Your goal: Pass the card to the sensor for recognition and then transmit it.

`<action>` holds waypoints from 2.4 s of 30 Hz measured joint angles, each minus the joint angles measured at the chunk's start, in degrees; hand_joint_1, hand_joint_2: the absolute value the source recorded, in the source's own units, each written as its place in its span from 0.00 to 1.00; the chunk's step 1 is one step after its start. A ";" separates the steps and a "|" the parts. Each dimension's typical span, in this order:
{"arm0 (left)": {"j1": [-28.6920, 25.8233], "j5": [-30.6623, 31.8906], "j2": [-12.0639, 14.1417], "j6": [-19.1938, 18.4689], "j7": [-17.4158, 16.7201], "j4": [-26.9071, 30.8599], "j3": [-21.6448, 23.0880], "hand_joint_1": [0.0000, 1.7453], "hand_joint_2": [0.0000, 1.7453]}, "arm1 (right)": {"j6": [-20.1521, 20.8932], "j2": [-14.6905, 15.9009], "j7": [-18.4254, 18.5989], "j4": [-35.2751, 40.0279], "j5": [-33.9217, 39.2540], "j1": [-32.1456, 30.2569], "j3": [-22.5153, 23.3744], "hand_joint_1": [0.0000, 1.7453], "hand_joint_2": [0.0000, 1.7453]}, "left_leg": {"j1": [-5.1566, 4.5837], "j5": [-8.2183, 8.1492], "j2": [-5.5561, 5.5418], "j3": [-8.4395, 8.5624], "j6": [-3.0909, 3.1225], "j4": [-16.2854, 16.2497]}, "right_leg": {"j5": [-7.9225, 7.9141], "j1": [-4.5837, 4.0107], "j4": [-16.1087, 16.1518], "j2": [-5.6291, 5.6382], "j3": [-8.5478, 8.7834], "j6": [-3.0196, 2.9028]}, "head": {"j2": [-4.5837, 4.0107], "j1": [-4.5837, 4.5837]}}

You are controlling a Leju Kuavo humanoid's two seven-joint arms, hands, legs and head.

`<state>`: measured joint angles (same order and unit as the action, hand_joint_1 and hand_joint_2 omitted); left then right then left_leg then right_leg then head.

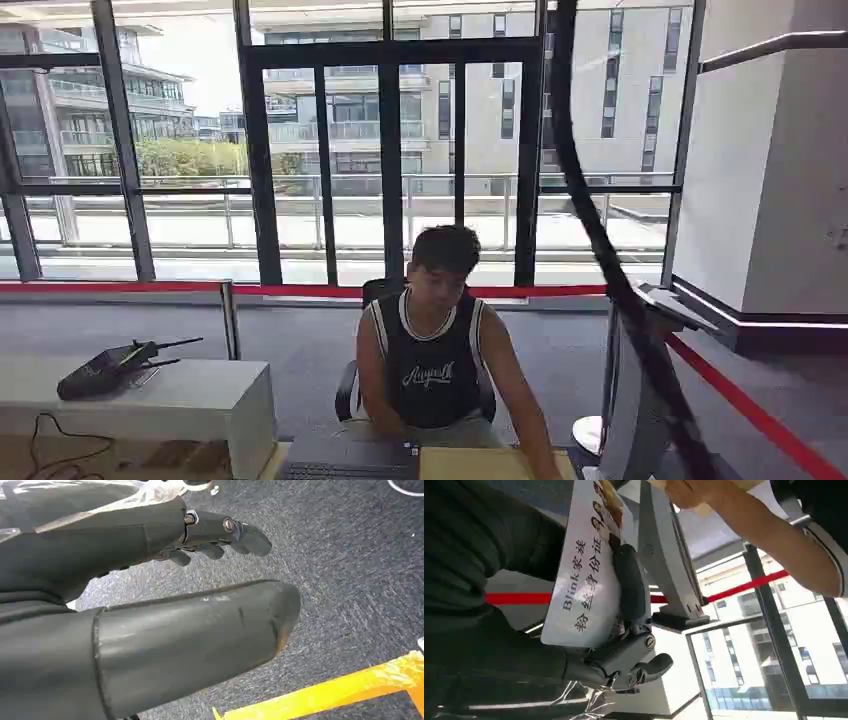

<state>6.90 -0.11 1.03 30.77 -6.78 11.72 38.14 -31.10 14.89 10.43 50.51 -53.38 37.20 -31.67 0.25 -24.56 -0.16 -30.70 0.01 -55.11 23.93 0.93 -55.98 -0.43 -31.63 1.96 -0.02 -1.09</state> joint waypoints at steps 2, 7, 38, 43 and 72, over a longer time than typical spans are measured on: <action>-0.01 -0.20 0.05 0.02 0.07 0.00 0.02 0.00 0.00 | 0.26 -0.13 -0.31 -1.73 0.64 -0.26 -0.29 1.00 1.00 | 0.00 0.00 0.00 0.00 0.00 0.00 | 0.00 0.00 0.00 0.00 0.00 0.00 | 0.00 0.00; -0.11 -0.72 0.15 0.15 0.24 0.00 0.13 0.00 0.00 | 0.37 -0.50 -0.79 -6.39 2.19 -0.45 -1.07 1.00 1.00 | 0.00 0.00 0.00 0.00 0.00 0.00 | 0.00 0.00 0.00 0.00 -0.01 0.00 | 0.00 -0.02; -0.66 -1.51 0.33 0.48 0.44 0.00 0.31 0.00 0.00 | 2.03 -1.66 -0.79 -18.39 5.36 -1.52 -3.41 1.00 1.00 | 0.00 0.00 0.01 0.00 0.00 0.00 | 0.00 0.00 0.00 0.00 -0.01 0.00 | 0.00 0.00; -0.69 -1.49 0.35 0.48 0.48 0.00 0.31 0.00 0.00 | 1.88 -1.92 -0.90 -19.43 6.08 -2.12 -3.43 1.00 1.00 | 0.00 0.00 0.01 0.04 0.00 0.00 | 0.00 0.00 0.01 0.01 0.00 0.00 | 0.00 0.00; -1.18 -2.71 0.37 1.16 0.26 0.00 0.42 0.00 0.00 | -0.07 -0.09 0.46 -15.50 6.89 3.63 -2.82 1.00 1.00 | -0.01 0.03 0.03 0.06 -0.01 -0.02 | -0.07 0.01 -0.01 0.01 0.04 0.03 | 0.00 0.00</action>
<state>5.72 -2.82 1.40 31.93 -6.51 11.71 38.56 -31.17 14.80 10.89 35.01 -46.49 40.82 -34.49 0.24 -24.53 -0.13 -30.64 0.00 -55.12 23.87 0.93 -55.99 -0.42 -31.59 1.99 -0.02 -1.09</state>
